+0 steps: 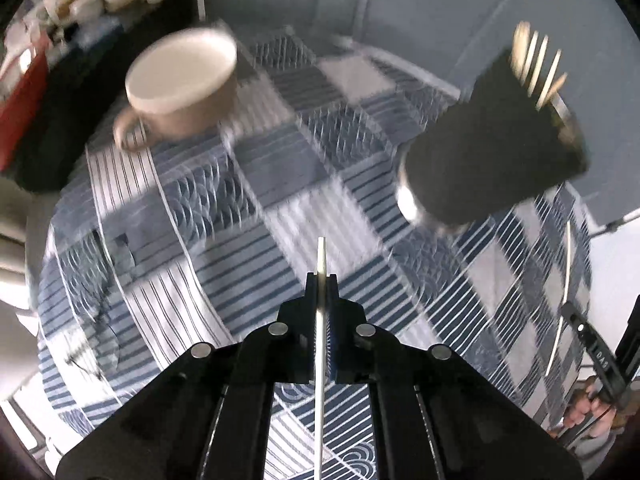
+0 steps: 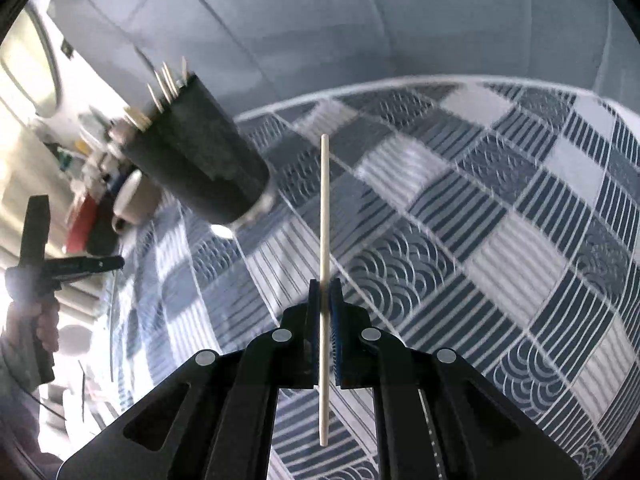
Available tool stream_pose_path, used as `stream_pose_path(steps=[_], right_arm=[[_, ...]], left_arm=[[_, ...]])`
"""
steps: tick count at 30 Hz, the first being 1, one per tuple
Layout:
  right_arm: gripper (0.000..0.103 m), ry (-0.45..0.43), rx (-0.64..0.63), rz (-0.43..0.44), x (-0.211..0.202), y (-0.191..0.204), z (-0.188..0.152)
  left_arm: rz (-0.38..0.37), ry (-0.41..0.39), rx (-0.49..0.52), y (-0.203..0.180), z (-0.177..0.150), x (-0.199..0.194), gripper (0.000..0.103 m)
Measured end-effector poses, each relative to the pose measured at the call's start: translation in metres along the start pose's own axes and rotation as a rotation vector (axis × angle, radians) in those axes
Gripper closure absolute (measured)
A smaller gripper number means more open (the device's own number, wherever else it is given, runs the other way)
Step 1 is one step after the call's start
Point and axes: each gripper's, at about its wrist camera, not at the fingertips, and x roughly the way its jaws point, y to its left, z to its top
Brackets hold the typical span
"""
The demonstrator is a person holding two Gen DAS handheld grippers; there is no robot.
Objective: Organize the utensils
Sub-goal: 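Lift both held sticks upright and carry them above the black holder, then lower the sticks into the black holder and open both grippers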
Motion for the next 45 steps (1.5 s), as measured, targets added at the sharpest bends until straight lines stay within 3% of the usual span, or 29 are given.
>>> stream_pose_path(steps=[4, 15, 27, 34, 40, 42, 45], right_arm=[[0.098, -0.059, -0.032, 0.018, -0.015, 0.015, 0.021], [0.098, -0.198, -0.147, 0.039, -0.046, 0.061, 0.083], [0.098, -0.264, -0.25, 0.091, -0.048, 0.102, 0.133], [0.098, -0.332, -0.297, 0.161, -0.039, 0.126, 0.158], [0.098, -0.387, -0.284, 0.234, -0.013, 0.135, 0.172], [0.098, -0.402, -0.27, 0.262, -0.003, 0.135, 0.174], [0.098, -0.404, -0.26, 0.282, 0.012, 0.135, 0.174]], left_arm=[[-0.012, -0.074, 0.031, -0.004, 0.026, -0.037, 0.099], [-0.046, -0.254, 0.116, -0.062, 0.092, -0.102, 0.099], [-0.15, -0.363, 0.216, -0.121, 0.133, -0.141, 0.099], [-0.226, -0.395, 0.248, -0.144, 0.156, -0.142, 0.098], [-0.322, -0.492, 0.258, -0.149, 0.162, -0.124, 0.098], [-0.395, -0.532, 0.264, -0.146, 0.16, -0.119, 0.098], [-0.423, -0.567, 0.276, -0.143, 0.158, -0.106, 0.098]])
